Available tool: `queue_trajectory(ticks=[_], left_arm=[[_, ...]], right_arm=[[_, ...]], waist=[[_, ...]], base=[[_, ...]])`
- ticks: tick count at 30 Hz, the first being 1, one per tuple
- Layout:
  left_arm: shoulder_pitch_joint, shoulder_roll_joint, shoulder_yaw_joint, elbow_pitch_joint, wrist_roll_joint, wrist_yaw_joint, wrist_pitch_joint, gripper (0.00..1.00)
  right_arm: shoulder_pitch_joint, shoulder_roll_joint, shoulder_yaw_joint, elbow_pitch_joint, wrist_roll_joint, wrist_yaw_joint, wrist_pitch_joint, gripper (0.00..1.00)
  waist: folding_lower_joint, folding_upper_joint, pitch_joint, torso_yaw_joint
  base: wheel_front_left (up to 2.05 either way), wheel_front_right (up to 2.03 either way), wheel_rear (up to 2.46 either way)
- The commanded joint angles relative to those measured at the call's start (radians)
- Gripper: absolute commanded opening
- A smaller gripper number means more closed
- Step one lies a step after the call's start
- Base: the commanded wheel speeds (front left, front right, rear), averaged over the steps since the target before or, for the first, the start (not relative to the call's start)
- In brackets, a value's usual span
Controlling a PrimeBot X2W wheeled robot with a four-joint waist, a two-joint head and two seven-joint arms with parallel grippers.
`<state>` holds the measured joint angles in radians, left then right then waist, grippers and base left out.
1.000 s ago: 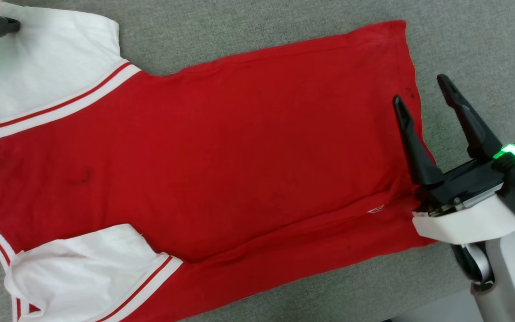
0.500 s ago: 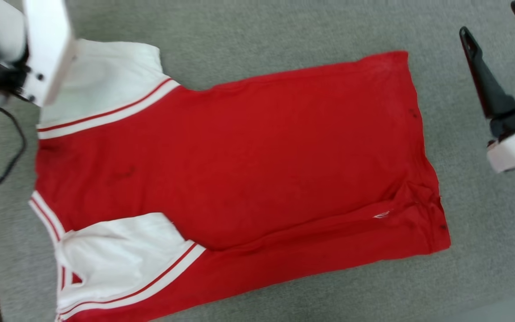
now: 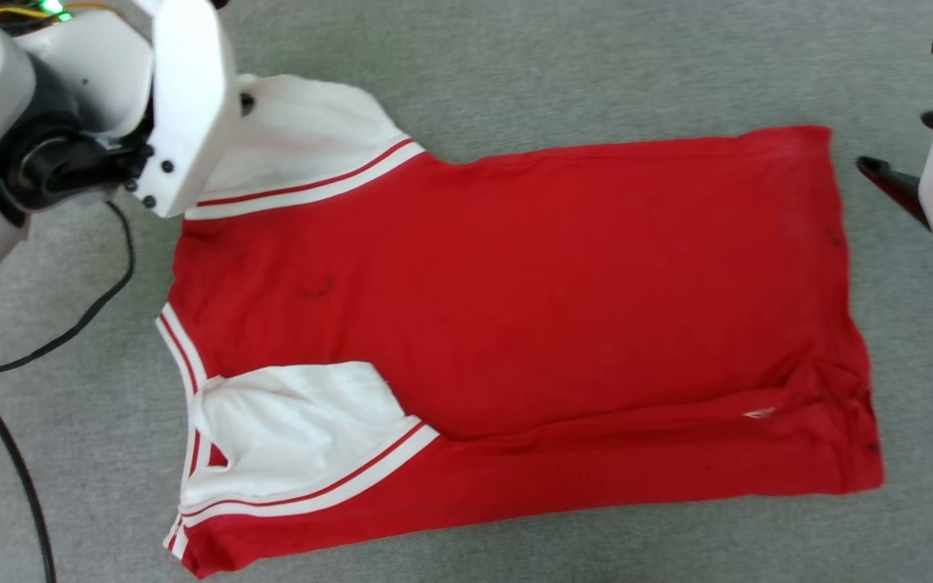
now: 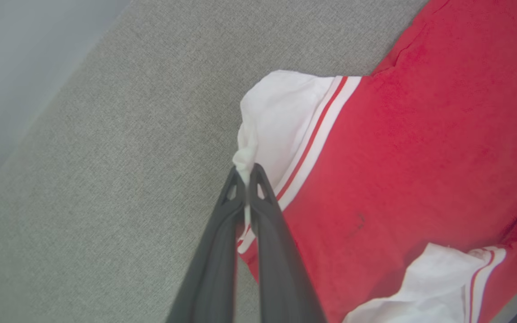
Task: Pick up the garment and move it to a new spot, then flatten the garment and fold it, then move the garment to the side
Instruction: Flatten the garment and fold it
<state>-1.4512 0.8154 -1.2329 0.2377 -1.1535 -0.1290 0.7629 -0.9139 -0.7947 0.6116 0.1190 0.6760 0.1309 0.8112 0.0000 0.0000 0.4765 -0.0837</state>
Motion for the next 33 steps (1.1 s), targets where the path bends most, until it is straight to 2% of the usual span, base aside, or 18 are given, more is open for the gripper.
queue_trajectory(ticks=[1,4,8,13,19,20,21,28,33], left_arm=[[-0.016,-0.007,-0.005,-0.005,-0.008,0.000,-0.012,0.00],[-0.035,-0.025,-0.009,-0.005,-0.017,0.000,-0.035,0.00],[-0.057,-0.038,-0.017,-0.011,-0.019,0.000,-0.055,0.00],[-0.084,-0.055,-0.029,-0.025,-0.021,0.000,-0.078,0.00],[-0.093,-0.060,-0.038,-0.037,-0.014,0.000,-0.093,0.00],[-0.091,-0.060,-0.040,-0.036,-0.013,0.000,-0.095,0.00],[-0.086,-0.060,-0.041,-0.037,-0.013,0.000,-0.096,0.00],[-0.054,-0.050,-0.044,-0.035,-0.022,0.000,-0.135,0.00],[-0.004,-0.027,-0.047,-0.063,-0.016,0.000,-0.173,0.00]], right_arm=[[-0.037,-0.008,0.013,0.018,0.026,-0.001,0.038,1.00],[-0.078,-0.002,0.033,0.070,0.087,0.000,0.127,1.00],[-0.126,0.024,0.036,0.137,0.128,-0.001,0.190,1.00],[-0.145,0.060,0.035,0.202,0.133,0.000,0.185,1.00],[-0.065,0.086,0.112,0.266,0.145,0.000,0.193,1.00],[-0.056,0.091,0.117,0.269,0.152,0.000,0.186,0.35],[-0.053,0.100,0.116,0.268,0.162,0.000,0.173,0.00],[-0.090,0.077,0.076,0.264,0.190,0.000,0.055,0.00],[-0.066,0.051,0.089,0.230,0.218,0.000,-0.025,0.00]], waist=[[0.0000,0.0000,0.021,0.023],[0.0000,0.0000,0.045,0.051],[0.0000,0.0000,0.077,0.074],[0.0000,0.0000,0.112,0.095],[0.0000,0.0000,0.128,0.104],[0.0000,0.0000,0.127,0.104],[0.0000,0.0000,0.124,0.102],[0.0000,0.0000,0.055,0.092],[0.0000,0.0000,-0.026,0.090]], base=[[0.00,0.00,0.00],[0.00,0.00,0.00],[0.00,0.00,0.00],[0.00,0.00,0.00],[0.00,0.00,0.00],[0.00,0.00,0.00],[0.00,0.00,0.00],[0.00,0.00,0.00],[0.00,0.00,0.00]])
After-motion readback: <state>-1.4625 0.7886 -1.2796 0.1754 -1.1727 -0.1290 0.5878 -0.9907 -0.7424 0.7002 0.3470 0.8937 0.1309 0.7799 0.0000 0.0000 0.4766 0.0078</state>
